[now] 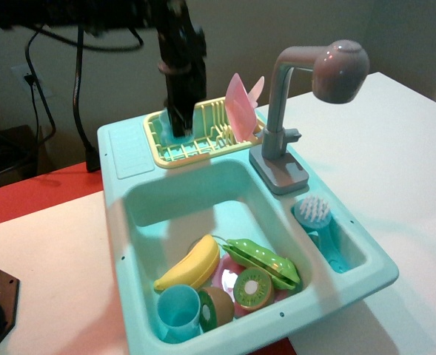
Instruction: Put cup from drying rack to sink
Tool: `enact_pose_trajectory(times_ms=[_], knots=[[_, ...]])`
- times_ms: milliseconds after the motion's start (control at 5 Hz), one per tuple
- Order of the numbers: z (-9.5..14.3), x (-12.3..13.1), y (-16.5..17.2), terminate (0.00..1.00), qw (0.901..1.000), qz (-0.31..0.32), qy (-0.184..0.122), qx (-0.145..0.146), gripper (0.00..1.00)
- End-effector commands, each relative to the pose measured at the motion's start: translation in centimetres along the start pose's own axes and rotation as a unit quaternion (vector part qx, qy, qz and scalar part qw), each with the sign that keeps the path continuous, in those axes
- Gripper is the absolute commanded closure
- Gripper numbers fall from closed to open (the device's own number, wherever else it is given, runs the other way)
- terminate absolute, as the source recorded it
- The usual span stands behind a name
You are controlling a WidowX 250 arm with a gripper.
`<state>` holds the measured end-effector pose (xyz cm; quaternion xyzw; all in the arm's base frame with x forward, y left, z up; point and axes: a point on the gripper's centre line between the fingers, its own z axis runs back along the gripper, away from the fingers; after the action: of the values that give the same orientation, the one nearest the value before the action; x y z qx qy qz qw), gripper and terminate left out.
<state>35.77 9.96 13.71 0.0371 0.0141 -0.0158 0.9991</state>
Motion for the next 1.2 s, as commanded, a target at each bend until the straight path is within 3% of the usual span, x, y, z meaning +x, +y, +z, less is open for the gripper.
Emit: enact_pose_trajectory(times_ms=[0,200,400,600,1000], knots=[[6.3,0.5,-0.5,0.00,0.9968,-0.015,-0.078,0.009,1.00],[6.9,0.9,-4.4,0.00,0.9922,-0.085,-0.086,-0.028,1.00],[6.0,0.6,-9.4,0.00,0.9834,-0.158,-0.073,-0.052,1.00],[4.8,-0.3,-13.3,0.00,0.9785,-0.190,-0.061,-0.053,1.00],[-0.8,-1.2,-14.1,0.00,0.9844,-0.173,-0.028,-0.019,1.00]])
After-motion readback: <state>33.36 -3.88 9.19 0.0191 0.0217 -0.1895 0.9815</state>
